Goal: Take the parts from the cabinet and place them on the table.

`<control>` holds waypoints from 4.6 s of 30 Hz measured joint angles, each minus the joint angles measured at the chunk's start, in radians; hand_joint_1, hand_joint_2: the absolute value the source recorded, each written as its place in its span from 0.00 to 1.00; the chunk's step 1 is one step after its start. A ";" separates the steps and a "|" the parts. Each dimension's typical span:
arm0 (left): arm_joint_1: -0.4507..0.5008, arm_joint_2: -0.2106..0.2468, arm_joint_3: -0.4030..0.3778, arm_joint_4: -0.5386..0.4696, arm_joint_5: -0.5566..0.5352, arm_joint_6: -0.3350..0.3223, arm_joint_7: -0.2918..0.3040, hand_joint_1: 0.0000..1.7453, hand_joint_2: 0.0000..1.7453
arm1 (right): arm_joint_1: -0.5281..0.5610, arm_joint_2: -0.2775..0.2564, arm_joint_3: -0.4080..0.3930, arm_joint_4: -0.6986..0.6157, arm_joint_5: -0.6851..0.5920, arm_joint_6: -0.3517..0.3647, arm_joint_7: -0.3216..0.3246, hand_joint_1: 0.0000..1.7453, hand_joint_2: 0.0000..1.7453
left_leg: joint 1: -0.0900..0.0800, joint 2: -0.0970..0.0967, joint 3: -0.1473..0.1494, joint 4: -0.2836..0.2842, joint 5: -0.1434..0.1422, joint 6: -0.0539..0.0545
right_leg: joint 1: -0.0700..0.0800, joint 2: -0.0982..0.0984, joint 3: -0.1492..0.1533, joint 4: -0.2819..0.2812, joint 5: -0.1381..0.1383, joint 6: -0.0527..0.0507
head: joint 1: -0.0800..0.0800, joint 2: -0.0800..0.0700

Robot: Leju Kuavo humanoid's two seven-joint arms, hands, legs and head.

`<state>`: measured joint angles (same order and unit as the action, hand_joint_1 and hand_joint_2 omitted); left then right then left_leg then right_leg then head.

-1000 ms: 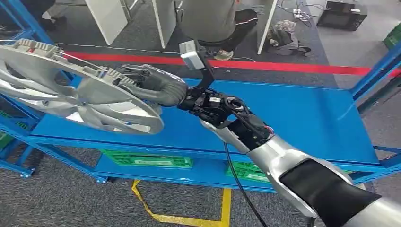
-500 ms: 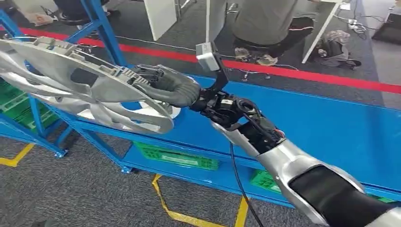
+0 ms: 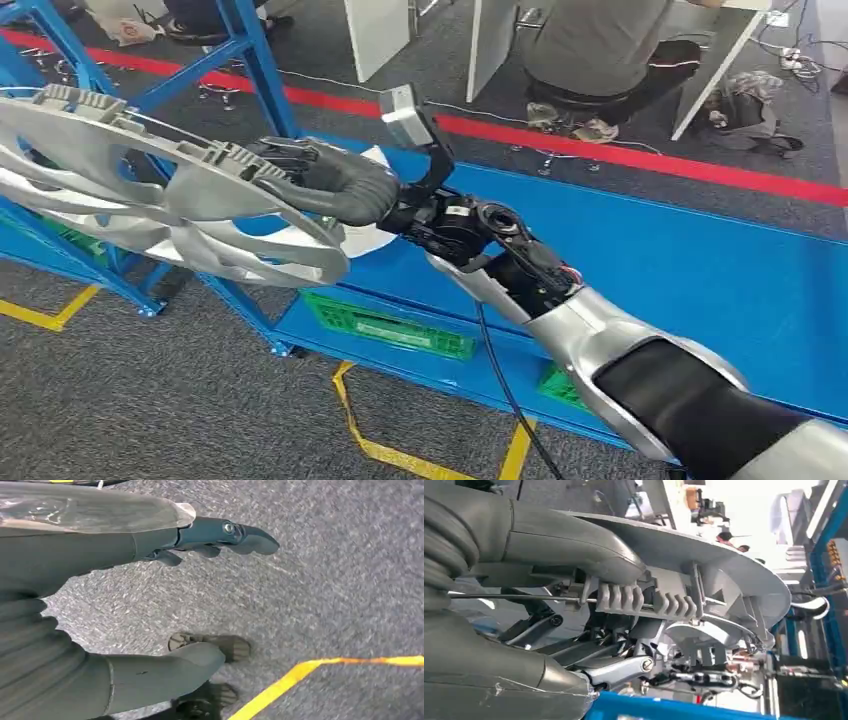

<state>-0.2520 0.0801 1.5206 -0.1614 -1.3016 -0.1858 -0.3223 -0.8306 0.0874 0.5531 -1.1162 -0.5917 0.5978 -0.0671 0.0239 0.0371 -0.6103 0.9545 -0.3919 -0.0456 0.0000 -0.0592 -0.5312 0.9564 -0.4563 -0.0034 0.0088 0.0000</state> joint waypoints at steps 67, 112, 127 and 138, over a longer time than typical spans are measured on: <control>0.003 0.004 0.000 0.001 -0.003 0.003 -0.005 0.00 1.00 | 0.010 0.007 0.008 -0.012 -0.015 0.006 0.018 1.00 1.00 | -0.004 -0.039 0.012 -0.009 -0.001 0.044 | -0.004 0.032 -0.037 0.098 -0.073 0.018 | 0.026 0.000; -0.009 -0.012 0.000 0.001 0.000 0.042 0.010 0.00 1.00 | 0.051 -0.005 0.009 -0.060 -0.042 0.113 0.048 1.00 1.00 | -0.008 -0.086 -0.025 0.032 -0.016 0.015 | -0.004 0.083 0.008 -0.021 0.024 -0.025 | 0.044 0.000; -0.014 -0.011 -0.001 0.002 0.006 0.006 0.014 0.00 1.00 | 0.056 -0.006 0.008 -0.062 -0.031 0.114 0.040 1.00 1.00 | 0.002 -0.033 0.009 -0.001 -0.002 0.039 | -0.002 0.018 -0.011 0.027 -0.030 0.021 | 0.023 0.000; -0.018 -0.015 -0.001 0.002 0.011 0.008 -0.001 0.00 1.00 | 0.063 -0.016 0.008 -0.062 -0.033 0.112 0.040 1.00 1.00 | -0.008 -0.113 0.006 0.002 0.000 0.040 | 0.003 0.112 -0.018 0.004 0.009 -0.005 | 0.056 0.000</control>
<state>-0.2703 0.0652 1.5198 -0.1598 -1.2909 -0.1781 -0.3231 -0.7678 0.0717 0.5608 -1.1780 -0.6245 0.7099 -0.0271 0.0157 -0.0764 -0.6046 0.9568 -0.3920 -0.0057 0.0033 0.0527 -0.5493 0.9600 -0.4474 -0.0085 0.0645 0.0000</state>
